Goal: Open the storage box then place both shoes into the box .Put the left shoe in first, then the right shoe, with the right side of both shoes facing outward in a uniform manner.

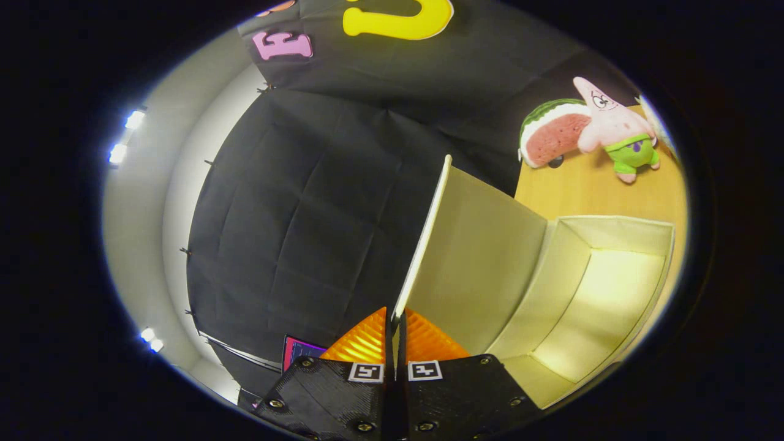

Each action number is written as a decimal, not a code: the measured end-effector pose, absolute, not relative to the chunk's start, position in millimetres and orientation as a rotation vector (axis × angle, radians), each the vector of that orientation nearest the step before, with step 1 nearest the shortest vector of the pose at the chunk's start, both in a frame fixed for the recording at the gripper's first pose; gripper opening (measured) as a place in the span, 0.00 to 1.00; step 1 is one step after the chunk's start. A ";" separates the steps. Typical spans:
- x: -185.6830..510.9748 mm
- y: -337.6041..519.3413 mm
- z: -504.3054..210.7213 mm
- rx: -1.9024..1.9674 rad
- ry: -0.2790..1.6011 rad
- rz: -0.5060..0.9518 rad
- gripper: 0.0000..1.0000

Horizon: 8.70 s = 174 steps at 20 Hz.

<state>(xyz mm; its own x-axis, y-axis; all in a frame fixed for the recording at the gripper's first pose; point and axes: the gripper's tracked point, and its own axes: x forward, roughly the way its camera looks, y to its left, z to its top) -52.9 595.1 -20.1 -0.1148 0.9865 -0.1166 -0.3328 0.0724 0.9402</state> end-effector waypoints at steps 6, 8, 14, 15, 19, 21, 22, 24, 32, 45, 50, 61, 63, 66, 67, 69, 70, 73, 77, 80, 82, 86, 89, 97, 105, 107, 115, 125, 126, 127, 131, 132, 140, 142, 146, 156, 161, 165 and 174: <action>-71.1 685.1 -54.8 0.764 1.222 1.341 0.00; -73.4 706.5 -72.3 0.711 1.233 1.333 0.00; -92.7 749.7 -111.1 0.631 1.263 1.256 0.00; -94.8 756.1 -118.4 0.624 1.265 1.244 0.01; -83.6 765.0 -128.5 0.575 1.225 1.225 0.10; -79.9 762.3 -120.5 0.550 1.196 1.243 0.25; -79.2 757.9 -115.3 0.546 1.191 1.259 0.25; -82.7 745.4 -100.6 0.553 1.177 1.278 0.25; -50.9 621.5 -74.4 0.495 0.957 1.170 0.25; -12.7 422.1 -112.8 0.480 0.867 0.867 0.25; -18.3 368.6 -140.4 0.462 0.880 0.776 0.25; -39.1 264.9 -209.2 0.358 0.957 0.555 0.25; -45.7 245.7 -226.2 0.317 0.990 0.498 0.25; -57.0 219.7 -253.9 0.278 1.052 0.405 0.25; -59.5 217.0 -263.3 0.273 1.076 0.383 0.25; -68.3 217.6 -276.5 0.287 1.119 0.369 0.25; -72.2 216.5 -282.7 0.281 1.141 0.363 0.25; -76.4 218.0 -296.2 0.247 1.176 0.362 0.25; -67.7 217.1 -320.9 0.192 1.209 0.322 0.25; -61.2 215.2 -340.7 0.169 1.251 0.272 0.25; -56.8 217.5 -349.9 0.161 1.275 0.248 0.25; -55.2 220.5 -344.0 0.196 1.279 0.252 0.06; -55.8 225.7 -325.2 0.296 1.295 0.247 0.00; -18.6 242.9 -217.7 0.400 1.205 0.193 0.00; 6.5 320.7 -127.7 0.412 1.099 0.311 0.00; 10.5 351.8 -117.4 0.405 1.090 0.358 0.00; -1.7 468.9 -134.5 0.354 1.174 0.477 0.00; -14.6 517.2 -259.4 0.213 1.387 0.363 0.01; -13.0 522.2 -269.3 0.204 1.401 0.351 0.00; -12.4 526.2 -278.6 0.192 1.415 0.341 0.00; -18.3 539.2 -306.0 0.144 1.439 0.312 0.00; -19.5 540.5 -311.6 0.115 1.436 0.312 0.01; -25.8 538.5 -291.0 0.047 1.444 0.393 0.51; -22.5 534.7 -277.1 0.058 1.405 0.402 0.62; -18.6 528.8 -236.7 0.162 1.351 0.436 0.62; -1.6 426.0 -170.2 0.253 1.189 0.453 0.63; -2.8 358.1 -184.2 0.293 1.205 0.386 0.63; -10.3 311.2 -190.5 0.359 1.214 0.395 0.63; -23.8 169.8 -218.7 0.364 1.199 0.317 0.63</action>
<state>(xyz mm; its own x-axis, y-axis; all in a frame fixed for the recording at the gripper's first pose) -23.8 169.8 -218.7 0.3325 0.4252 -0.8418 -0.0465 0.8989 0.4357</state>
